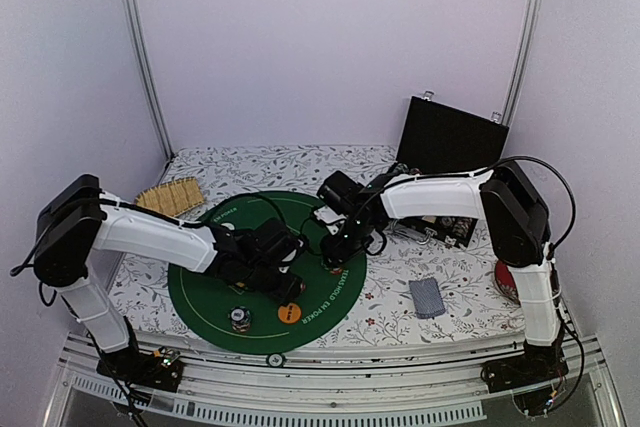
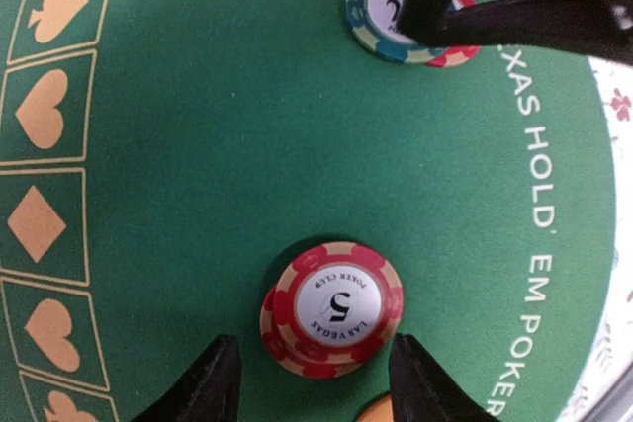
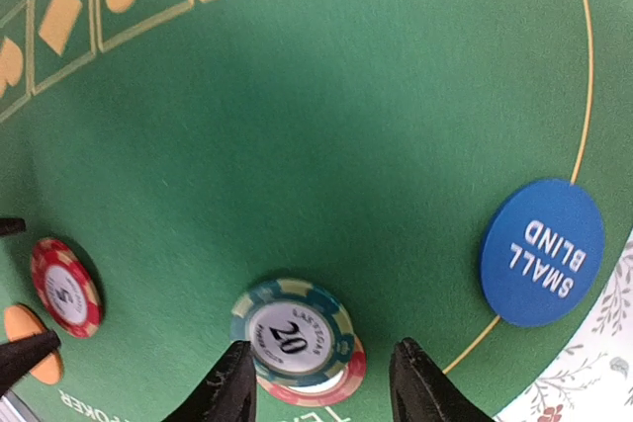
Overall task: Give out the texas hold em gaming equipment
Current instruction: Adjust the poker chips pile on the poker table mat.
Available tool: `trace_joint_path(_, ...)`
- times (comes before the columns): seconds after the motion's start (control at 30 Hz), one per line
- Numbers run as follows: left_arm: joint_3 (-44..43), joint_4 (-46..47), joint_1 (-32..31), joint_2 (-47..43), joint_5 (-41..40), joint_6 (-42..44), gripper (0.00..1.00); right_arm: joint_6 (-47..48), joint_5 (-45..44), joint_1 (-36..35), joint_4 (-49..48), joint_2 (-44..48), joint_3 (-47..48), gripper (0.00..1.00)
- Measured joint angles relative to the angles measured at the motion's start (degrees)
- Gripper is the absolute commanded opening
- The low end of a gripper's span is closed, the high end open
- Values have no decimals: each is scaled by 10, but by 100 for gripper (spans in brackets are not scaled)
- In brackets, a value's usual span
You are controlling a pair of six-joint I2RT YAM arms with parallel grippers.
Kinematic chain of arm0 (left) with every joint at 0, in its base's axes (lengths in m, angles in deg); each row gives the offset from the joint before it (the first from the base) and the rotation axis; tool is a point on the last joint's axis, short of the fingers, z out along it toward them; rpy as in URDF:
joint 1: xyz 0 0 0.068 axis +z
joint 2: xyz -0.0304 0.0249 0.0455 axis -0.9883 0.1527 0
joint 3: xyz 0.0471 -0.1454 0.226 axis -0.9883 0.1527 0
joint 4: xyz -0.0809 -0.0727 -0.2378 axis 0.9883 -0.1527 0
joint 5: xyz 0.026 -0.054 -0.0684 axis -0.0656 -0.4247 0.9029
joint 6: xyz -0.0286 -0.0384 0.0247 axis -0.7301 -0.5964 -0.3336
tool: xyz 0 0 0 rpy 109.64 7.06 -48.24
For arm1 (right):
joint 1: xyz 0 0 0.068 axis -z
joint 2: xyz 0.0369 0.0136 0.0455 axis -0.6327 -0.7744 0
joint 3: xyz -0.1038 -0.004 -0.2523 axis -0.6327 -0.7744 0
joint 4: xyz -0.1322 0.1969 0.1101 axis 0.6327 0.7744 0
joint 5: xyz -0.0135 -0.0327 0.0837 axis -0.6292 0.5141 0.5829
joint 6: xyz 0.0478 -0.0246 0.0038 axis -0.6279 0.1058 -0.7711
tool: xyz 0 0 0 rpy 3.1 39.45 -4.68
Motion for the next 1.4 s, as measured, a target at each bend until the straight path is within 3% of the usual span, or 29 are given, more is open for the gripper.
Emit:
trace_joint_path(0.27, 26, 4, 9, -56, 28, 1, 57, 10, 18, -2, -3, -25, 38, 55)
trace_joint_path(0.53, 37, 3, 27, -81, 36, 2, 58, 21, 0, -9, -1, -36, 41, 40)
trace_joint_path(0.77, 37, 3, 28, -83, 37, 4, 58, 20, -30, -16, -7, -32, 32, 38)
trace_joint_path(1.23, 37, 3, 29, -83, 40, 13, 59, 19, -61, -25, 15, -17, 17, 45)
trace_joint_path(1.4, 38, 3, 29, -83, 40, 15, 59, 18, -81, -26, 34, -13, 17, 55)
